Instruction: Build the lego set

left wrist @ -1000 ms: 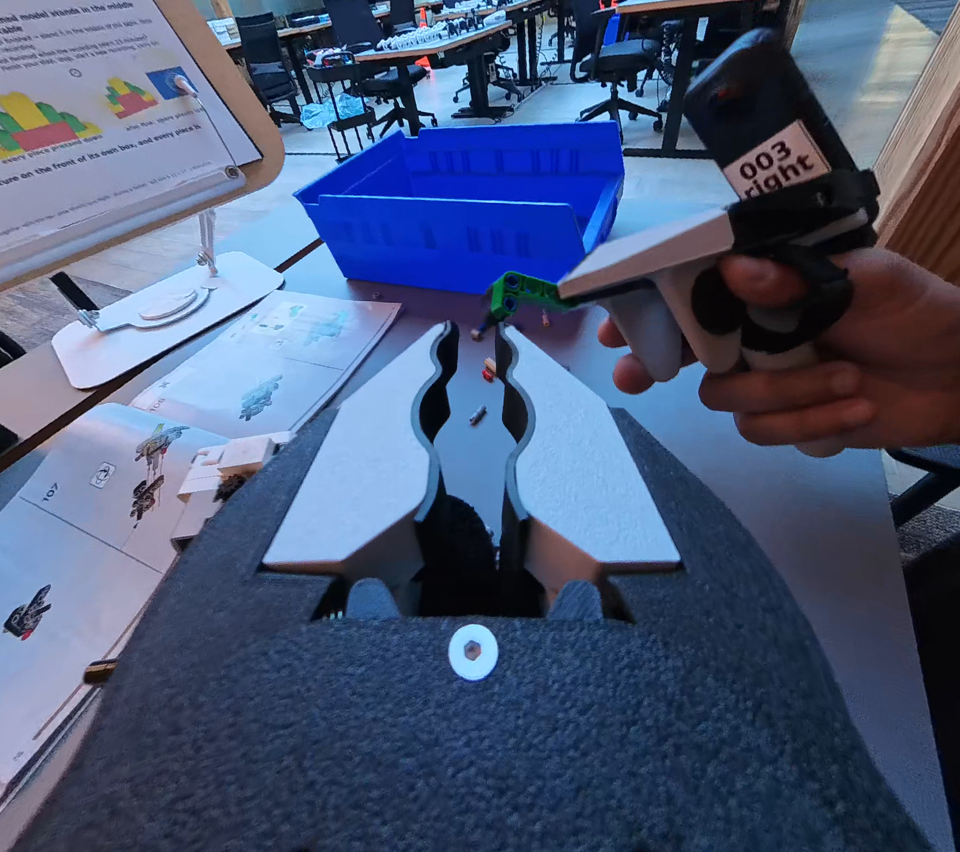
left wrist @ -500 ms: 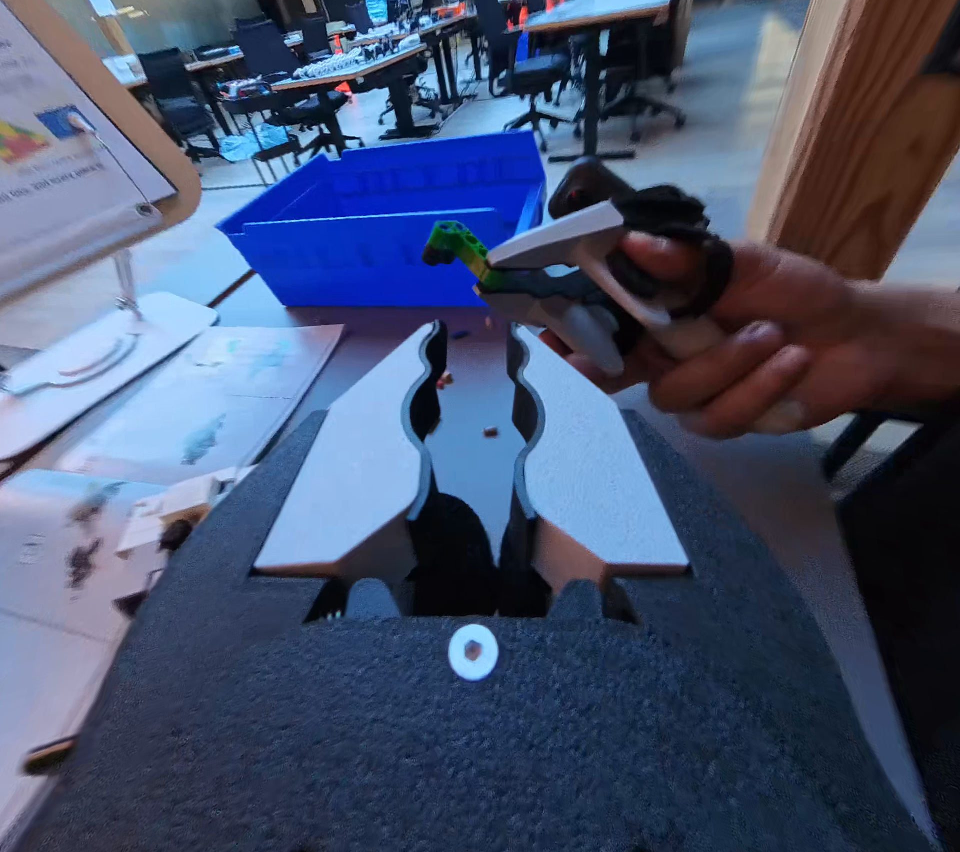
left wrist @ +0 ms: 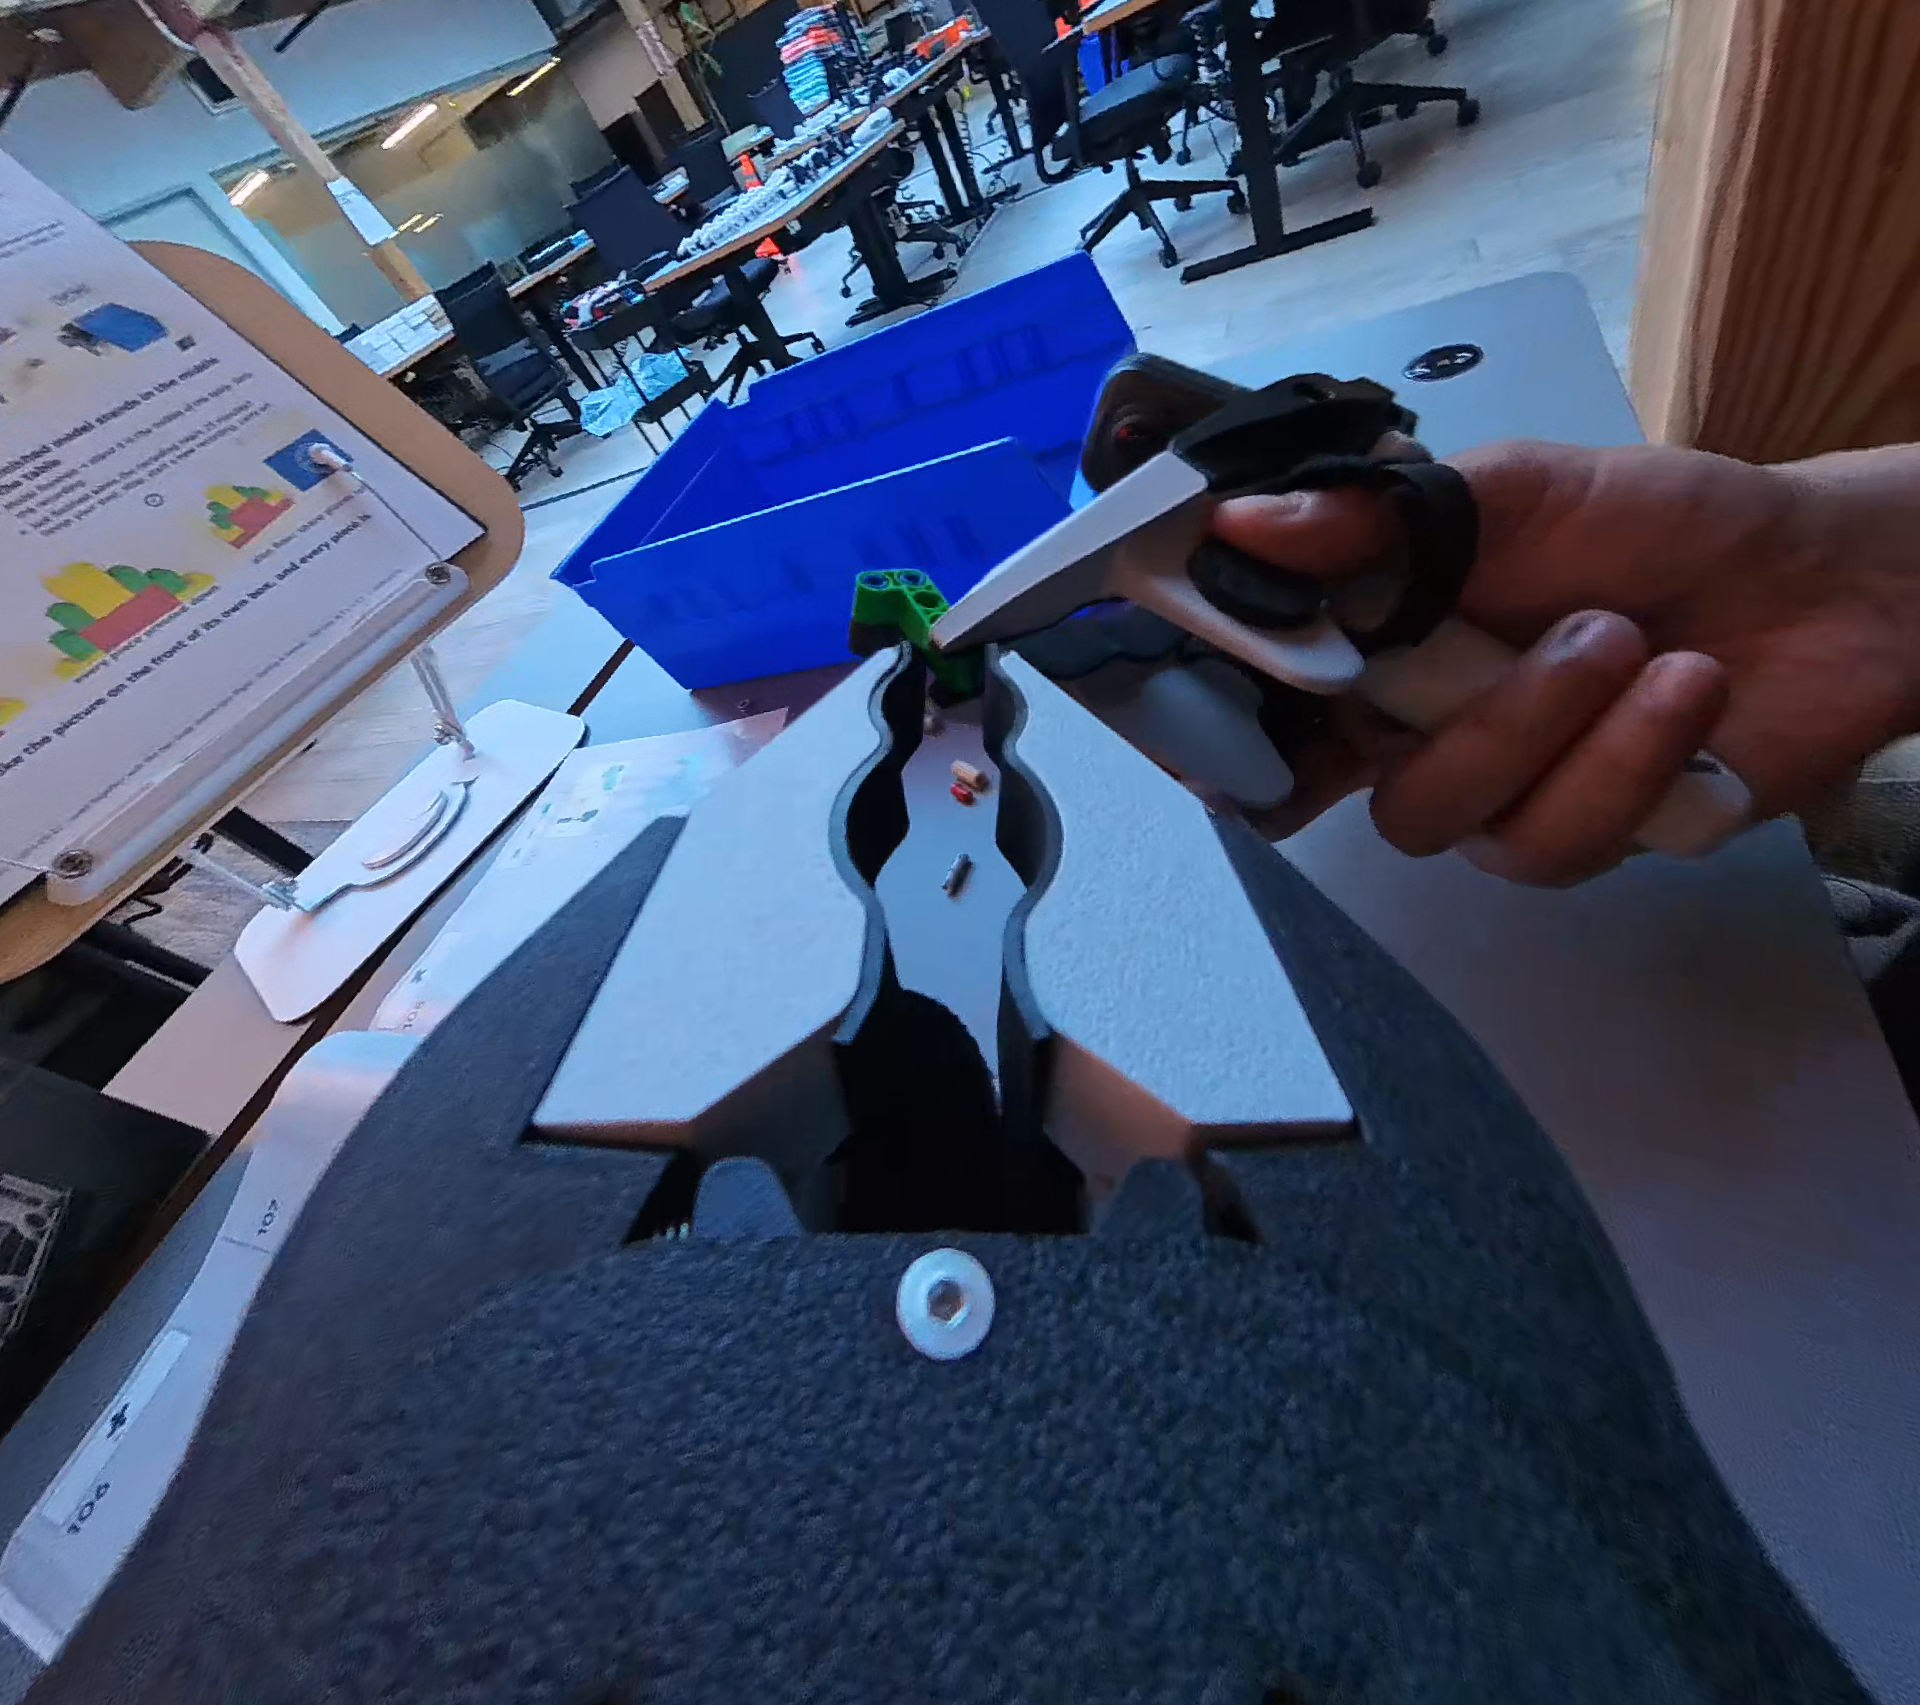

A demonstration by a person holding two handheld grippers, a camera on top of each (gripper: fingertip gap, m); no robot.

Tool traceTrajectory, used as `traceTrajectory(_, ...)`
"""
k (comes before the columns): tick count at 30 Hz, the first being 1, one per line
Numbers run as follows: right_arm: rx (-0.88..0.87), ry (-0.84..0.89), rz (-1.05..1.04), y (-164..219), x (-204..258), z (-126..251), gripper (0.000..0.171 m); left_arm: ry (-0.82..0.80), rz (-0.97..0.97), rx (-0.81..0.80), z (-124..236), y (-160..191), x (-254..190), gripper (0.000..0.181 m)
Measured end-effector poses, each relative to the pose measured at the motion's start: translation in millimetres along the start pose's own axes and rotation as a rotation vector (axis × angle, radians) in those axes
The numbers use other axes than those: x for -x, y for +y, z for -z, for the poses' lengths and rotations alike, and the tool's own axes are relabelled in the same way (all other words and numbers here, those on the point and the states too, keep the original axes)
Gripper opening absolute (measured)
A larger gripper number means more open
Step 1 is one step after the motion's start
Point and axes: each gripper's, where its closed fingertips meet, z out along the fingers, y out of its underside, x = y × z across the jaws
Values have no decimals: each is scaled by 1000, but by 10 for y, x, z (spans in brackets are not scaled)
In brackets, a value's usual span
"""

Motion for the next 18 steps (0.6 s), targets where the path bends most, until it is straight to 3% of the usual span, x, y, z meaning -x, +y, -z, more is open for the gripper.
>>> traceTrajectory(5, 104, 54, 50, 73, -42, 30, 8, 50, -24, 17, 30, 49, -61, 6)
traceTrajectory(13, 252, 288, 276, 129, -279, 189, 33, 84, -140, 66, 40, 205, -154, 6)
traceTrajectory(18, 302, 195, 234, 147, -133, 255, 30, 125, -171, 32, 74, 225, -223, 6)
